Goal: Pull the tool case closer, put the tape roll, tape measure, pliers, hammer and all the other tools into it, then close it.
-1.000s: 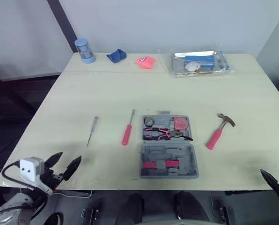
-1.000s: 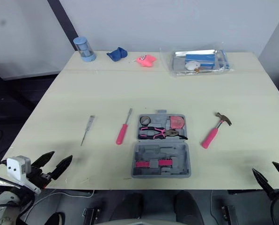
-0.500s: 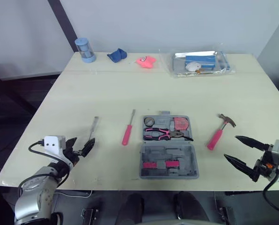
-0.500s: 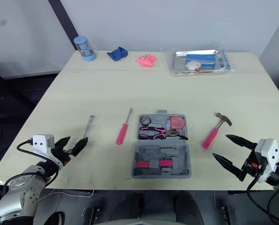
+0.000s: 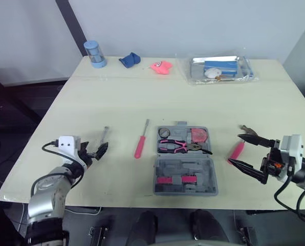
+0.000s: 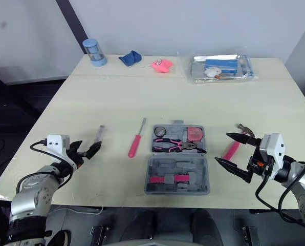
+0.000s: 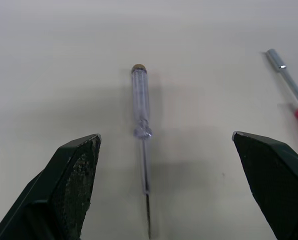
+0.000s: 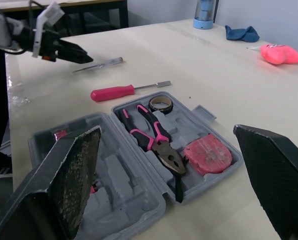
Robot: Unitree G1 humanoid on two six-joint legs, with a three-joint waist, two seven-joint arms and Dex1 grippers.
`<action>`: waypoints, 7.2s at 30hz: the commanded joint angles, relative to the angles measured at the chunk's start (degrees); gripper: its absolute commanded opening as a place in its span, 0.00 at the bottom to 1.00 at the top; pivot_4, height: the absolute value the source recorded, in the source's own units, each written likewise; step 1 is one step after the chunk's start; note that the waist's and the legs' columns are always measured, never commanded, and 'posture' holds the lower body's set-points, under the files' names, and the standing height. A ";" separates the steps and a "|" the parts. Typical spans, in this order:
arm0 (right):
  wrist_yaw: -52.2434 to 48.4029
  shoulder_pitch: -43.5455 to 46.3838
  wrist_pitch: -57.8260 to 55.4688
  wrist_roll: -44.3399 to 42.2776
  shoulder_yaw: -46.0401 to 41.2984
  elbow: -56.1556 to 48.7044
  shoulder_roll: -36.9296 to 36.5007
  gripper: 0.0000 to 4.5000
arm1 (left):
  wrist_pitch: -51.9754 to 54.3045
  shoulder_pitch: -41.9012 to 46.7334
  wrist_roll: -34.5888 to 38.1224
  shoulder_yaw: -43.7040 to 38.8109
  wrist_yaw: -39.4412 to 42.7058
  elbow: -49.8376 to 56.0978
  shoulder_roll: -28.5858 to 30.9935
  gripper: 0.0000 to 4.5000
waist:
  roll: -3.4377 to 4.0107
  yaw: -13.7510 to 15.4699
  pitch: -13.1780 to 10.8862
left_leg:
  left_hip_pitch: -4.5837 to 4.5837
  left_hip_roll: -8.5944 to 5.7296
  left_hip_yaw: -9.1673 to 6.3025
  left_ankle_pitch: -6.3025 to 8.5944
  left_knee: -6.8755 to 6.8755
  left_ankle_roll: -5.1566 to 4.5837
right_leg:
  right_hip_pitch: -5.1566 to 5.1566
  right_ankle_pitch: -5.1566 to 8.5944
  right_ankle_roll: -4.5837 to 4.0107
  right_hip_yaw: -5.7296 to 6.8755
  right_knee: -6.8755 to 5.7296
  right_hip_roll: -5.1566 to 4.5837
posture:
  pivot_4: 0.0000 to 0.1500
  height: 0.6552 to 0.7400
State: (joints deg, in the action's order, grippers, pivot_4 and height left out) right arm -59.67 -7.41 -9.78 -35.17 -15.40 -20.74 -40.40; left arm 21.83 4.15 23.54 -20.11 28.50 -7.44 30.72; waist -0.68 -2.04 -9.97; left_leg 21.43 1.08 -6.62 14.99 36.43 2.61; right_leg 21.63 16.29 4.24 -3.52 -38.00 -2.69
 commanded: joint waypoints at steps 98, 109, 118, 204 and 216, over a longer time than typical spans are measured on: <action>-12.58 10.87 9.39 3.85 11.33 4.36 2.02 1.00 | -89.30 49.86 -28.38 65.80 64.00 -42.69 25.15 0.96 | 0.11 -0.44 -0.13 | 0.35 -0.13 -0.34 -0.01 0.28 -0.02 | 0.10 -0.02 0.01 0.37 -0.08 -0.06 | 1.00 1.00; -12.25 11.21 8.84 3.59 11.46 3.74 1.58 1.00 | -102.55 55.37 -40.68 67.51 58.91 -54.14 17.36 0.96 | 0.06 -0.54 -0.16 | 0.38 -0.14 -0.38 -0.01 0.35 -0.02 | 0.10 -0.02 0.02 0.39 -0.12 -0.06 | 1.00 1.00; -11.97 11.88 7.61 3.21 11.92 2.79 1.63 1.00 | -105.70 58.03 -55.03 67.32 46.44 -57.11 14.09 0.96 | 0.02 -0.43 -0.18 | 0.40 -0.16 -0.43 -0.01 0.44 -0.02 | 0.09 -0.02 0.03 0.40 -0.16 -0.07 | 1.00 1.00; -14.85 14.76 10.30 4.60 14.81 7.36 2.86 1.00 | 40.55 3.18 2.95 3.43 2.74 35.76 6.88 0.00 | 0.16 -1.13 -0.19 | 0.31 -0.35 -0.54 -0.01 0.89 -0.03 | 0.08 0.08 0.14 0.39 -0.89 -0.22 | 1.00 1.00; -16.09 14.87 10.60 4.75 14.37 8.38 2.65 1.00 | 63.81 1.65 2.42 -0.49 -11.80 45.54 -1.64 0.00 | 0.14 -0.33 -0.18 | 0.31 -0.36 -0.51 -0.01 0.88 -0.01 | 0.08 0.08 0.13 0.35 -0.84 -0.24 | 1.00 1.00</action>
State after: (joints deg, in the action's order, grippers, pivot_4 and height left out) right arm -75.53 6.73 0.09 -29.88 -0.26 -11.44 -37.44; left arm 81.67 5.88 26.99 -19.71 18.90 35.59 29.17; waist -0.54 -2.37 -10.15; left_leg 21.74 0.72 -7.13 14.98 37.31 2.60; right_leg 21.71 16.36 4.37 -3.17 -38.83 -2.93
